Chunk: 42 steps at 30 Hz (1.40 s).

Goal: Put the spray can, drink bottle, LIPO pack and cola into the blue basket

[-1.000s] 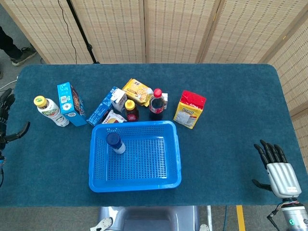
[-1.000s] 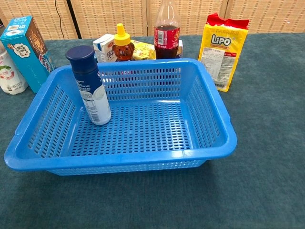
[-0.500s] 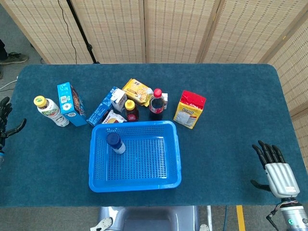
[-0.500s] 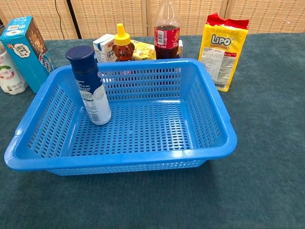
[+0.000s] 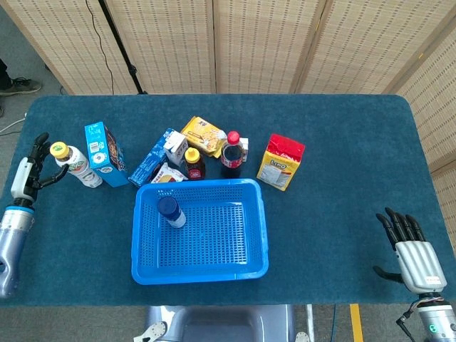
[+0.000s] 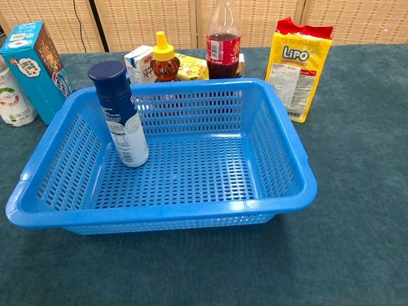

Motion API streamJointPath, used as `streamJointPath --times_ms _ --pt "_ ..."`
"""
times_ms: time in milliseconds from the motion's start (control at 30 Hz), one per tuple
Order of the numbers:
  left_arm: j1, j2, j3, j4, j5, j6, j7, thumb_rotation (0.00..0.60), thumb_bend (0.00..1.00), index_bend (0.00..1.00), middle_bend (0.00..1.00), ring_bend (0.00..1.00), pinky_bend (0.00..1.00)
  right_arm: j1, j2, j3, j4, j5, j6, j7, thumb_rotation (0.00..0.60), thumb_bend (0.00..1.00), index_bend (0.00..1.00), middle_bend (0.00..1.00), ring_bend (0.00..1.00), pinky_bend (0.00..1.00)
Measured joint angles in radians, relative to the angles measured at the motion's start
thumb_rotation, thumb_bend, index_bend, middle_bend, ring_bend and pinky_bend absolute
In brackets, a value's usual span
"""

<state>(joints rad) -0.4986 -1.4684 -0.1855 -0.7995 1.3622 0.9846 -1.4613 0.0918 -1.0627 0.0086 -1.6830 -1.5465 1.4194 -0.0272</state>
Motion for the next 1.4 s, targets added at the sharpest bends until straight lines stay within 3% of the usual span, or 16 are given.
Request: streamJointPath --times_ms 167,333,433,533,667,900,1133,1400 --pt "-0.026 -0.025 -0.007 0.004 0.0 -0.027 0.016 0.5 0.28 0.0 0.0 0.0 0.0 0.002 0.001 -0.001 0.001 0.001 -0.005 0.006 0.6 0.0 0.0 0.0 0.0 0.0" --pt "-0.034 -0.038 -0.021 0.01 -0.008 -0.026 0.043 0.54 0.41 0.0 0.0 0.0 0.02 0.003 0.003 -0.003 -0.001 0.0 -0.009 0.012 0.6 0.0 0.0 0.0 0.0 0.0" --pt "-0.04 -0.046 -0.03 0.013 -0.021 -0.033 0.075 0.585 0.52 0.17 0.08 0.06 0.18 0.004 0.005 -0.004 -0.002 -0.001 -0.012 0.015 0.6 0.0 0.0 0.0 0.0 0.0" --pt "-0.044 -0.049 -0.036 0.008 -0.032 -0.047 0.102 0.6 0.61 0.41 0.28 0.24 0.33 0.004 0.006 -0.006 -0.003 -0.002 -0.014 0.019 0.6 0.0 0.0 0.0 0.0 0.0" --pt "-0.048 -0.04 -0.056 -0.014 -0.055 -0.057 0.136 0.6 0.63 0.54 0.39 0.33 0.37 0.004 0.008 -0.006 -0.004 -0.002 -0.014 0.022 0.6 0.0 0.0 0.0 0.0 0.0" --pt "-0.031 -0.015 -0.071 -0.059 -0.06 -0.021 0.145 0.6 0.64 0.58 0.42 0.36 0.38 0.004 0.009 -0.008 -0.005 -0.005 -0.014 0.024 0.6 0.0 0.0 0.0 0.0 0.0" --pt "0.017 0.065 -0.08 -0.156 -0.028 0.094 0.123 0.6 0.63 0.59 0.43 0.37 0.38 0.006 0.007 -0.012 -0.006 -0.006 -0.022 0.021 0.6 0.0 0.0 0.0 0.0 0.0" --pt "0.101 0.252 -0.071 -0.422 0.084 0.303 0.095 0.6 0.63 0.59 0.43 0.37 0.38 0.009 0.0 -0.014 -0.007 -0.004 -0.031 0.003 0.6 0.0 0.0 0.0 0.0 0.0"
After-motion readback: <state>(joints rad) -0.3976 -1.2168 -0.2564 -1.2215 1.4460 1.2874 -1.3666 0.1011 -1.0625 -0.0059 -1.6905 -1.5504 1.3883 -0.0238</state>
